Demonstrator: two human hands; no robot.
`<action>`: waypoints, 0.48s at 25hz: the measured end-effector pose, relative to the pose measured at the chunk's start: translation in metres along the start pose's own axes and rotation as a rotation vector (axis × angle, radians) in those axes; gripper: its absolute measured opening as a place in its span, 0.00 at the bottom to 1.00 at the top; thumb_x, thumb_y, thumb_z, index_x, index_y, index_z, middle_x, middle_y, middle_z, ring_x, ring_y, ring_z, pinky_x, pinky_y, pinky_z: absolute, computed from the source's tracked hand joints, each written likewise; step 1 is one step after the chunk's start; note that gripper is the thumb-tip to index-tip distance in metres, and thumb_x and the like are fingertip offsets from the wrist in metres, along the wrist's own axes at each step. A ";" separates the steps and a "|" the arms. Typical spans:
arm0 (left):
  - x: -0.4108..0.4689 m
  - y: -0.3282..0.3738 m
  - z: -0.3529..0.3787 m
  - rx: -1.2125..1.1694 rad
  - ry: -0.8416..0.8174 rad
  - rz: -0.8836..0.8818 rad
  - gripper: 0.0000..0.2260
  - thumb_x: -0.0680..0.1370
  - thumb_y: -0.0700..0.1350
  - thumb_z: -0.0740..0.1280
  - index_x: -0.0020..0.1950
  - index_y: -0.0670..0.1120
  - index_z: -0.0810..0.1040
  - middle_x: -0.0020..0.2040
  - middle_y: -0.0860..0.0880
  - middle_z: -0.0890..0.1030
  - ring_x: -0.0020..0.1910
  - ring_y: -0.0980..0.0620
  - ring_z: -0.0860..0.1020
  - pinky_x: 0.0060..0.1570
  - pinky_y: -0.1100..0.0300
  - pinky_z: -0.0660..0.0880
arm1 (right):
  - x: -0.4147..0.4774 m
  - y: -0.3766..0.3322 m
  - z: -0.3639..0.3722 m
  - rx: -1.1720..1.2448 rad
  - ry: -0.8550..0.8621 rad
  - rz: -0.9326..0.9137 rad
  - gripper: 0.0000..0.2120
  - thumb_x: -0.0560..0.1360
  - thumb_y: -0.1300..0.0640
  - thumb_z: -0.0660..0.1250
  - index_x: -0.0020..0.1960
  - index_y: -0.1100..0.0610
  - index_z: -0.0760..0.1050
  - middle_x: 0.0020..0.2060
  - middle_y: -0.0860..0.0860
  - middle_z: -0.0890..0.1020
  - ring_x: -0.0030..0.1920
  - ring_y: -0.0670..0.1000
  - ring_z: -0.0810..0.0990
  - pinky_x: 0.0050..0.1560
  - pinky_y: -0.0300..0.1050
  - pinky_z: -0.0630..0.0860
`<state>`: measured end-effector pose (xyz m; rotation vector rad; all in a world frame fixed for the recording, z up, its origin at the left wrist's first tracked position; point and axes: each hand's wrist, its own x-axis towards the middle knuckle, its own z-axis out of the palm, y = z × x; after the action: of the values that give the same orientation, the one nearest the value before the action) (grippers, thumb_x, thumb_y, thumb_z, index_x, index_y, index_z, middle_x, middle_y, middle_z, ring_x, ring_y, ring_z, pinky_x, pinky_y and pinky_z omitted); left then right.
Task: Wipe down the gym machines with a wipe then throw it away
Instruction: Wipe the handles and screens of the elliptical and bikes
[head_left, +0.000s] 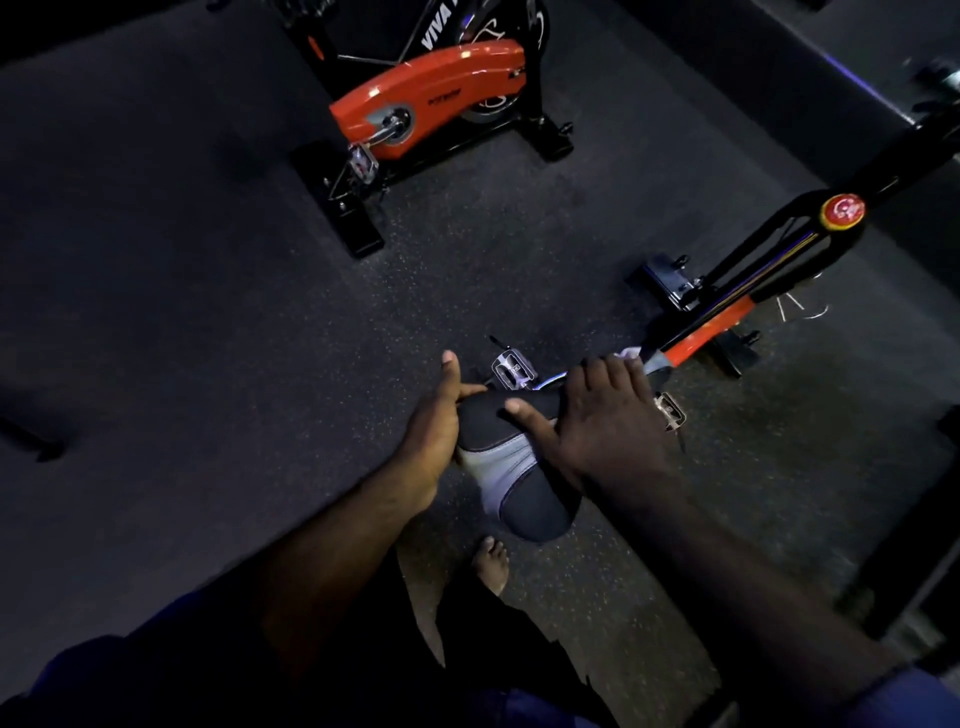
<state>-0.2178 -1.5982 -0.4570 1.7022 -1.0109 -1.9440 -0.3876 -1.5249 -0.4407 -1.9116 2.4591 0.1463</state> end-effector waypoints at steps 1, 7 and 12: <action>0.002 0.000 0.001 -0.002 0.019 -0.005 0.33 0.85 0.68 0.49 0.54 0.46 0.86 0.48 0.46 0.88 0.49 0.51 0.85 0.47 0.57 0.76 | 0.001 -0.021 -0.001 0.030 -0.019 0.078 0.48 0.78 0.23 0.42 0.57 0.63 0.80 0.55 0.61 0.82 0.63 0.62 0.76 0.78 0.61 0.58; 0.013 0.012 -0.011 0.033 -0.078 -0.108 0.43 0.78 0.78 0.46 0.58 0.45 0.86 0.50 0.47 0.88 0.49 0.50 0.85 0.49 0.55 0.79 | -0.010 -0.074 0.008 0.326 0.039 -0.067 0.34 0.84 0.34 0.47 0.67 0.58 0.77 0.63 0.57 0.80 0.68 0.59 0.75 0.80 0.57 0.56; 0.018 0.019 -0.002 0.298 -0.222 0.030 0.33 0.81 0.73 0.54 0.54 0.49 0.88 0.50 0.49 0.89 0.52 0.52 0.87 0.59 0.56 0.79 | 0.000 0.039 0.010 0.214 -0.096 -0.550 0.35 0.84 0.33 0.51 0.82 0.54 0.60 0.77 0.52 0.69 0.78 0.53 0.65 0.82 0.56 0.53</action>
<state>-0.2233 -1.6236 -0.4564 1.6296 -1.4622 -2.0811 -0.4260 -1.5140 -0.4483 -2.3181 1.7244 -0.0368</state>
